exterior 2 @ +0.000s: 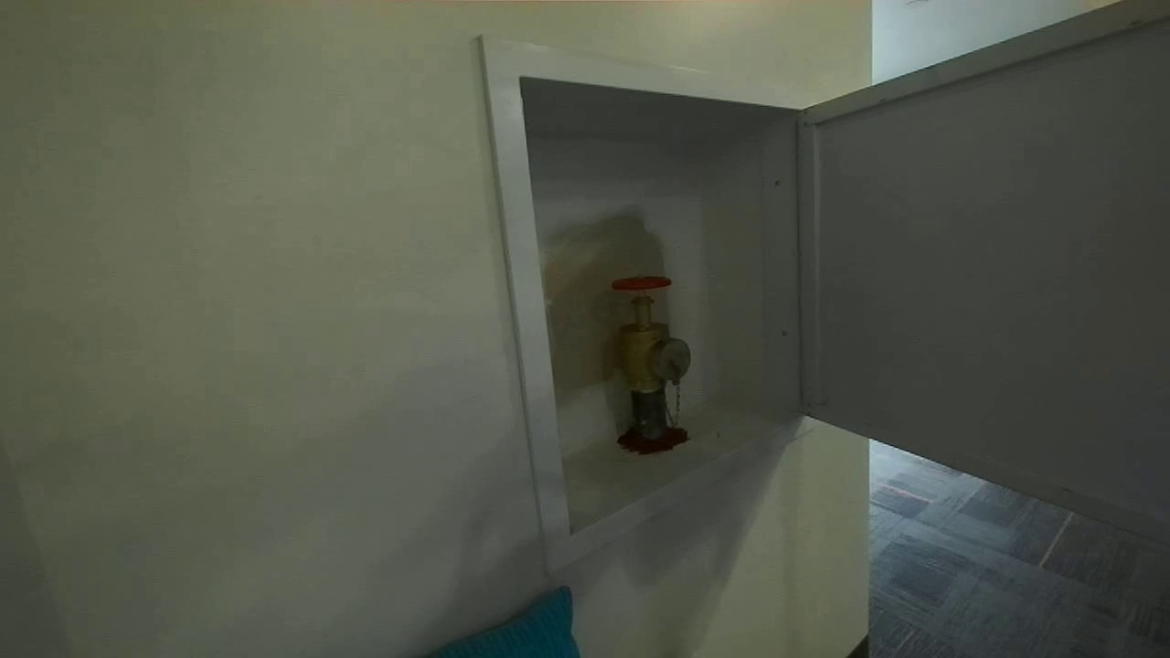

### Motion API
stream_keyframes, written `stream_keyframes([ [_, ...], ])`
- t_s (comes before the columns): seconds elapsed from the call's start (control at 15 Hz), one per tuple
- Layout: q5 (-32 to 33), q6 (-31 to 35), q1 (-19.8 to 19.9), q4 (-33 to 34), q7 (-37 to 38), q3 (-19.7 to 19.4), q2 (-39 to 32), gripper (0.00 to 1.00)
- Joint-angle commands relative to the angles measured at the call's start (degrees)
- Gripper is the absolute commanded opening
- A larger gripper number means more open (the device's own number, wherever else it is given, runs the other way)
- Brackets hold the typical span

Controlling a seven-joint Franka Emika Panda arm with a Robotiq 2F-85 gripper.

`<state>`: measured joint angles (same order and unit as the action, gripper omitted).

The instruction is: Open the door

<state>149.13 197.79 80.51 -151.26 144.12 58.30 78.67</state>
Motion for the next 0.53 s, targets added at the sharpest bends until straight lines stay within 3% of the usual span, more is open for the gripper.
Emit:
stream_keyframes([
  [0.0, 0.0, 0.0, -0.4, 0.0, 0.0, -0.1, -0.1, 0.01],
  [0.27, 0.0, -0.1, 0.4, 0.5, 0.1, -0.2, 0.0, 0.00],
  [0.33, -8.3, 0.4, 2.7, -0.3, -9.7, -2.3, 2.4, 0.00],
  [0.47, -13.4, -0.1, 5.1, 0.2, -15.3, -3.0, 2.7, 0.00],
])
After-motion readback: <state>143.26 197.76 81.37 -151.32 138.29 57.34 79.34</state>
